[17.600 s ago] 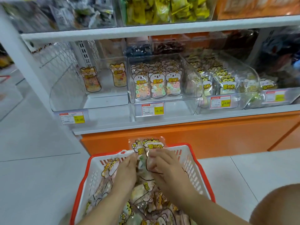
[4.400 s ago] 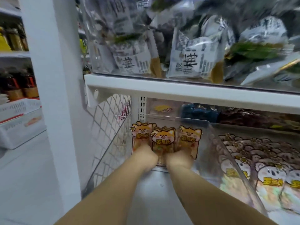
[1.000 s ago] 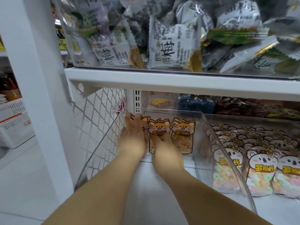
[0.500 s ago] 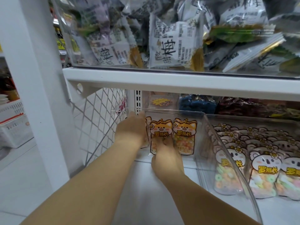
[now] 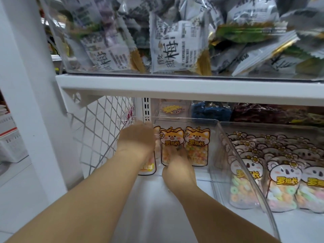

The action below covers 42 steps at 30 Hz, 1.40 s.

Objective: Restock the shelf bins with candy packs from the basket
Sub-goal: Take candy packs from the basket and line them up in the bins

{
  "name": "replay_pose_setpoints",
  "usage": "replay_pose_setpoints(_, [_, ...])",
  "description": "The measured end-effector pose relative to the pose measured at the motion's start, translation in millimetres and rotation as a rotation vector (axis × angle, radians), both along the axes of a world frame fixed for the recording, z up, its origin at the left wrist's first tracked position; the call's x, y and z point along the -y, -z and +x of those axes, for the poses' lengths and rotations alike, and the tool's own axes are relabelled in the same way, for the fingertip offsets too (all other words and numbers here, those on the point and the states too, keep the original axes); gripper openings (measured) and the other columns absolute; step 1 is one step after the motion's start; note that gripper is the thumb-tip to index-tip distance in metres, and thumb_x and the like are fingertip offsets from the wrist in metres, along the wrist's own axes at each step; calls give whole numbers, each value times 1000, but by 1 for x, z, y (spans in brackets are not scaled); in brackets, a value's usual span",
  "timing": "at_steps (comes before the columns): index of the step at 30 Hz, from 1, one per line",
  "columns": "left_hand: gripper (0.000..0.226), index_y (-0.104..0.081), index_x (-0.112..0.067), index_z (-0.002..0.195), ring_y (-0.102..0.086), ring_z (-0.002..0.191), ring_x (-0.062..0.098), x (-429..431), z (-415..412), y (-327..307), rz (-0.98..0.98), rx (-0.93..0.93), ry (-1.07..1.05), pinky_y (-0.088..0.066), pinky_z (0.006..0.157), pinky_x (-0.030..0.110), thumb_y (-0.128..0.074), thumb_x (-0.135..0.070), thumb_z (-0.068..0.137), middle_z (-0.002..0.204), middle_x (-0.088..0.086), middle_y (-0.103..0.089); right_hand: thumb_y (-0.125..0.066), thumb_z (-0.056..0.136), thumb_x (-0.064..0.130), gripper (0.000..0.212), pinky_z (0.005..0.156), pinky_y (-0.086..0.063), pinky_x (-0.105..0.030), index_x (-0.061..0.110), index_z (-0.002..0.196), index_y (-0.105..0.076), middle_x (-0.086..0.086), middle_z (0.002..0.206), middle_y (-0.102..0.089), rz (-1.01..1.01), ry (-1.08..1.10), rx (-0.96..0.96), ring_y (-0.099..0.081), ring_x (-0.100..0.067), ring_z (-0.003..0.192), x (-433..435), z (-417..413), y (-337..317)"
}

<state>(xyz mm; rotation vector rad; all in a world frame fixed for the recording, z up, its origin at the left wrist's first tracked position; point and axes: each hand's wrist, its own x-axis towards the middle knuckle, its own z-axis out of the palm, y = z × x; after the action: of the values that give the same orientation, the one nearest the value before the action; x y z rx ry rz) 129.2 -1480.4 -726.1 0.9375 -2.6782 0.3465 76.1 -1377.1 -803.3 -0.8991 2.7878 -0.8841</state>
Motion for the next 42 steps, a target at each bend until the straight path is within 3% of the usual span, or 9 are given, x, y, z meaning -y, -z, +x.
replay_pose_setpoints(6, [36,-41,-10,130,-61,101,27,0,-8,13,29,-8,-16,-39,67,34,-44,-5,94,120,10,-51,-50,85,-1,71,98,-49,-40,31,147,-32,-5,156,-21,-36,-6,47,-42,-31,130,0,1,2])
replay_pose_setpoints(10, [50,-31,-14,135,-55,113,29,4,-10,21,94,-22,-7,-41,70,33,-55,-19,92,130,12,-44,-57,88,2,58,82,-50,-31,23,139,-38,-8,140,-33,-196,116,73,-50,-20,92,-5,0,-10])
replay_pose_setpoints(16, [76,-18,-21,148,-48,123,30,8,-8,40,102,-58,64,-46,82,34,-65,-22,88,143,12,-31,-70,85,13,58,82,-49,-33,11,134,-39,-10,133,-51,-479,354,252,-57,-30,112,-1,-14,-15])
replay_pose_setpoints(22, [88,13,-23,157,-37,139,36,6,-5,59,18,28,96,-48,97,37,-49,-12,96,164,15,11,-52,90,4,16,56,-35,-23,10,104,-57,-5,87,-58,-427,360,378,-47,-18,64,-7,-20,-14])
replay_pose_setpoints(26, [82,18,-20,157,-35,141,38,8,-7,64,-37,62,91,-45,97,38,-41,-9,101,166,17,13,-47,98,12,21,59,-35,-25,8,118,-51,-1,84,-53,-619,499,416,-49,-23,71,-17,-17,-20])
replay_pose_setpoints(28, [77,12,-20,159,-38,139,39,7,-5,66,-69,58,91,-45,94,39,-41,-12,103,166,19,9,-48,100,16,27,64,-36,-19,2,124,-49,-8,100,-56,-701,503,383,-50,-22,84,-18,-19,-21])
replay_pose_setpoints(32, [77,-45,-18,145,-64,106,40,8,-4,64,-85,54,115,-51,68,36,-80,-18,76,155,26,-37,-52,97,17,24,60,-36,-26,1,115,-55,-7,91,-57,-543,376,468,-52,-23,75,-2,-19,-14])
replay_pose_setpoints(37, [59,-21,-3,147,-43,130,37,-13,7,57,10,52,50,-43,93,38,-34,1,89,161,25,-4,-59,96,19,35,62,-38,-24,1,124,-51,-7,96,-59,-442,371,384,-54,-22,79,4,-18,-7])
replay_pose_setpoints(42, [51,-39,-12,140,-46,123,39,-25,13,66,280,189,84,-46,93,43,-56,-11,92,147,18,-19,-54,91,13,17,52,-34,-23,13,108,-59,-9,106,-60,-284,309,375,-52,-24,78,-6,-10,-10])
